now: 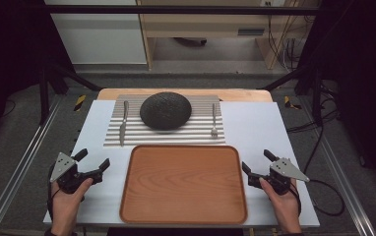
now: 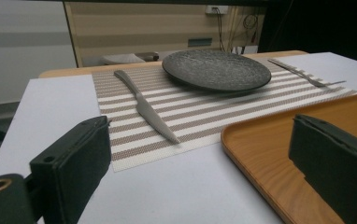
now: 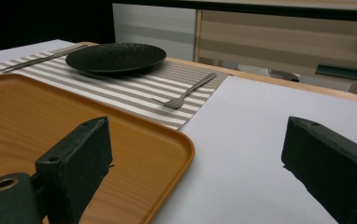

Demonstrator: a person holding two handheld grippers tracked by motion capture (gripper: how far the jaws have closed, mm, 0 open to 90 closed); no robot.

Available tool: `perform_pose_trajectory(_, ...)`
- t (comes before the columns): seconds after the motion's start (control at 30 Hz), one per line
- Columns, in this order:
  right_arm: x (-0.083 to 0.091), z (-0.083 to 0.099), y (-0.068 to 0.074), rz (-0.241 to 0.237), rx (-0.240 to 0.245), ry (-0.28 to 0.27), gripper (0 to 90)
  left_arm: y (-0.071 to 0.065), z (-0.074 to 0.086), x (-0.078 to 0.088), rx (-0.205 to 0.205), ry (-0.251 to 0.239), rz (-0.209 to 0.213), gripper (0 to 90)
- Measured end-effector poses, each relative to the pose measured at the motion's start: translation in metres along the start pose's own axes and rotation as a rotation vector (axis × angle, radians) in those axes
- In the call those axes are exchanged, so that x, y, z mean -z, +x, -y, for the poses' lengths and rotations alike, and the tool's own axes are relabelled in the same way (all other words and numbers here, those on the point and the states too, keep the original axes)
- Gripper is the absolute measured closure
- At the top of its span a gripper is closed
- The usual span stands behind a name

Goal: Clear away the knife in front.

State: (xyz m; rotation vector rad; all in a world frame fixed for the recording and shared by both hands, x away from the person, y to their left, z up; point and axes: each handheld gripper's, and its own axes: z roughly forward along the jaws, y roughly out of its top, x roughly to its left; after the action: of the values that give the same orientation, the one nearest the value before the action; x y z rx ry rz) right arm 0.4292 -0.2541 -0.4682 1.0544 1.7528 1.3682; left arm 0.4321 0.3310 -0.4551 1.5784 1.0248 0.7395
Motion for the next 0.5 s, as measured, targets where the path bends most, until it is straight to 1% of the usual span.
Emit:
perform_pose_trajectory(0.03,0.0,0.0,0.0,0.0,0.0,0.0,7.9,-0.001,0.0,0.0,0.0,0.006,0.002,6.5)
perform_pose_trajectory(0.1,-0.001,0.0,0.004,0.017,0.008,0.022,7.5,-0.003,0.0,-0.001,-0.01,0.021,0.002,7.1)
perform_pose_trajectory(0.13,-0.001,0.0,0.005,0.023,0.011,0.025,7.6,-0.003,0.0,-0.001,-0.01,0.021,0.002,7.2)
perform_pose_trajectory(0.2,-0.001,-0.001,0.007,0.028,0.011,0.027,7.7,-0.005,0.001,-0.001,-0.004,0.027,0.008,7.3)
perform_pose_trajectory(0.27,0.0,-0.002,0.01,0.036,-0.001,0.032,7.9,-0.006,0.001,-0.002,0.001,0.035,0.012,7.7)
perform_pose_trajectory(0.3,0.0,-0.002,0.01,0.036,-0.001,0.032,7.9,-0.006,0.001,-0.002,-0.001,0.042,0.011,7.7)
perform_pose_trajectory(0.37,0.001,-0.003,0.012,0.034,-0.006,0.04,7.8,-0.006,-0.001,-0.006,0.01,0.055,0.011,8.6)
perform_pose_trajectory(0.4,0.002,-0.004,0.013,0.031,-0.003,0.042,7.6,-0.006,-0.003,-0.009,-0.003,0.07,0.012,8.6)
perform_pose_trajectory(0.47,0.004,-0.003,0.015,0.024,0.012,0.048,7.3,-0.006,-0.008,-0.017,-0.012,0.108,0.0,9.9)
perform_pose_trajectory(0.5,0.005,-0.001,0.016,0.023,0.011,0.045,7.2,-0.003,-0.016,-0.027,-0.052,0.149,-0.015,11.5)
